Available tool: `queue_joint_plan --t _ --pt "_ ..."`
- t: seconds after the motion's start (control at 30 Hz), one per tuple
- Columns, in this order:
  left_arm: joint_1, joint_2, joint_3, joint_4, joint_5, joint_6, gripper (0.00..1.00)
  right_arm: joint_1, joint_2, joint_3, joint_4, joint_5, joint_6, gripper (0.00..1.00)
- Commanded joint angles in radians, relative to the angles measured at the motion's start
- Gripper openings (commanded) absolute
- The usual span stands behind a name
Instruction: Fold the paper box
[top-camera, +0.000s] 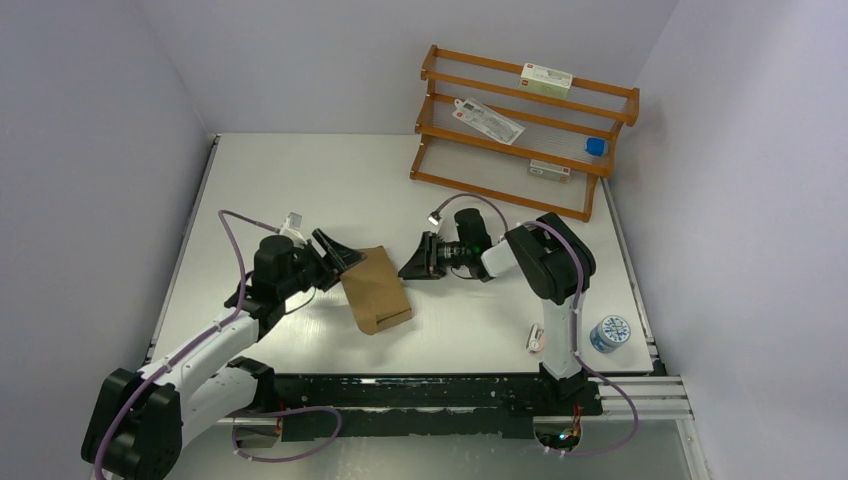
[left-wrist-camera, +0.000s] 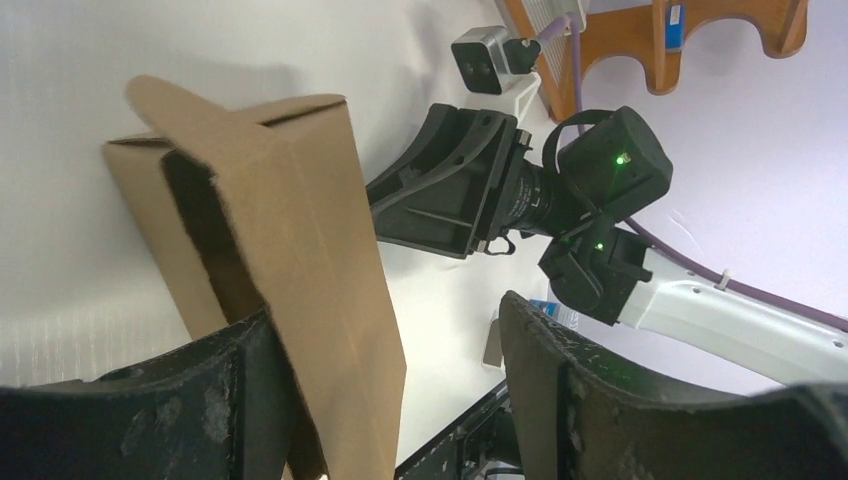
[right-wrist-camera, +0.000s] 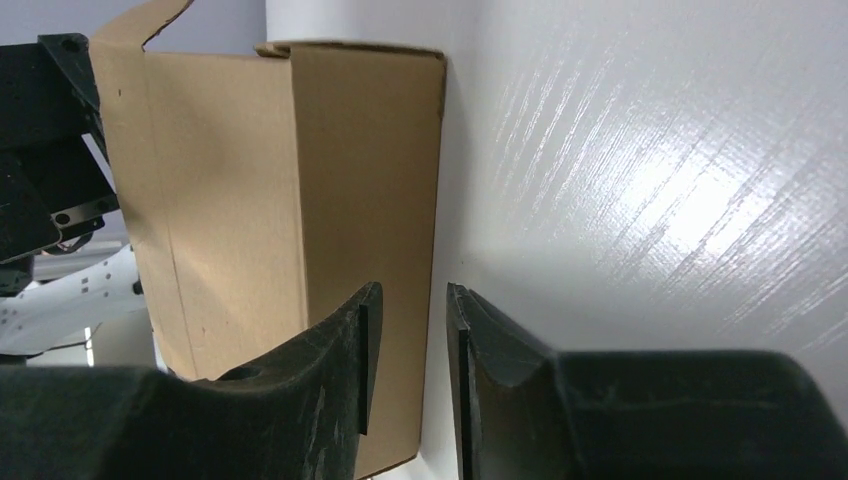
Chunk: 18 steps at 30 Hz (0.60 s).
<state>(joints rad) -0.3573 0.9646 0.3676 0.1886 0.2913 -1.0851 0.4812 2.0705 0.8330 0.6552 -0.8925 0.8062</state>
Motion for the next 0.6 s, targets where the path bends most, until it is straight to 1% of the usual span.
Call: queue_joint_plan --t 0.0,0.1,0.17,0.27,0.4,0.47,0.57 --pt "-0.003 0.001 0.055 -0.048 -0.014 0.047 0.72 -0.001 -0.007 0.011 -0.133 0.074 -0.098 0.35" --pt "-0.005 -0.017 0.093 -0.165 -0.081 0.125 0.72 -0.005 -0.016 0.000 -0.128 0.077 -0.107 0.35" --pt "-0.005 -0.035 0.090 -0.232 -0.128 0.164 0.73 -0.020 -0.032 -0.023 -0.086 0.067 -0.091 0.38" --pt "-0.004 -0.066 0.070 -0.305 -0.209 0.202 0.73 -0.054 -0.070 -0.036 -0.094 0.080 -0.097 0.42" --pt "-0.004 -0.081 0.027 -0.322 -0.252 0.221 0.73 -0.069 -0.130 -0.053 -0.082 0.086 -0.084 0.48" --pt "-0.004 -0.070 0.015 -0.319 -0.247 0.226 0.73 -0.067 -0.156 -0.059 -0.076 0.082 -0.076 0.51" --pt "-0.004 -0.035 -0.004 -0.289 -0.217 0.234 0.73 -0.064 -0.190 -0.084 -0.025 0.063 -0.031 0.53"
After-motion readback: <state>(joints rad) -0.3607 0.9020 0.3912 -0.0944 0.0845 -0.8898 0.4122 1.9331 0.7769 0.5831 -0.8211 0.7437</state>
